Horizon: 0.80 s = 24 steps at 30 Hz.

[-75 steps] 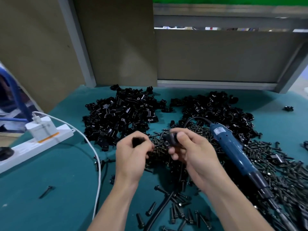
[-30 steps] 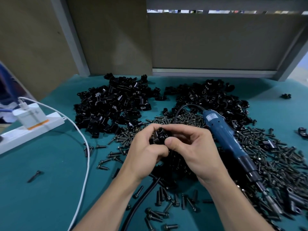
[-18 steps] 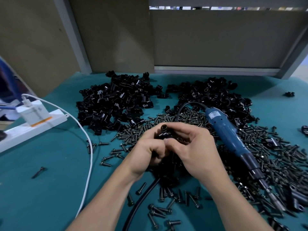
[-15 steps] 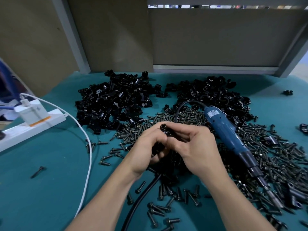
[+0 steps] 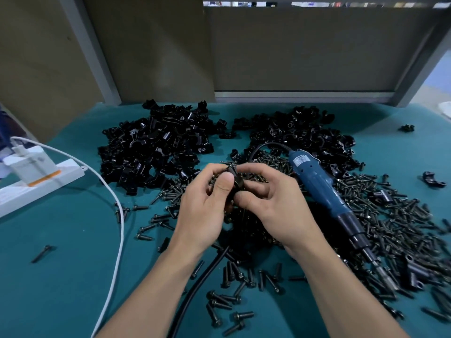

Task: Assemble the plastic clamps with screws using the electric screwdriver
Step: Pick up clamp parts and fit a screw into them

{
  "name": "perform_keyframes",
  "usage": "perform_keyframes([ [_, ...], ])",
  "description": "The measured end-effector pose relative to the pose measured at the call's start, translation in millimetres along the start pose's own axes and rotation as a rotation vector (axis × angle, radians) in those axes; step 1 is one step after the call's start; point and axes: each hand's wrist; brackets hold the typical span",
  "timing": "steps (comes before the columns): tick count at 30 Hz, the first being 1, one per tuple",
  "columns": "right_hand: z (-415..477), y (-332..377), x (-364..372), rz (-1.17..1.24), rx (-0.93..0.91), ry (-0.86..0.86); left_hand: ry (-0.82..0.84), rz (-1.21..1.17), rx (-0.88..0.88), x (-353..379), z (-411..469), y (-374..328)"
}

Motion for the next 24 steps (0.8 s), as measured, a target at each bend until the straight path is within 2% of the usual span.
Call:
perform_keyframes([
  [7, 0, -4, 7, -0.070, -0.050, -0.053, -0.008, -0.026, -0.025, -2, -1, 3],
  [11, -3, 0, 9, -0.113, -0.077, -0.048, 0.019, 0.039, -0.018, -3, -6, 2],
  [15, -11, 8, 14, -0.234, -0.109, -0.132, 0.008, -0.044, 0.052, -1, -4, 1],
  [17, -14, 13, 12, -0.190, -0.077, -0.148, 0.012, -0.103, 0.068, 0, -4, 0],
  [20, -20, 17, 1, -0.194, 0.022, -0.162, -0.003, -0.199, -0.002, 3, -7, -4],
  [24, -41, 15, -20, -0.395, 0.015, -0.289, -0.079, -0.056, -0.141, 4, -11, 0],
])
Point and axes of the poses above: each hand's wrist, its own z-axis towards the middle knuckle, its own x-axis out of the palm, y = z × x, and after that the axes turned 8 degrees about x, right-handed
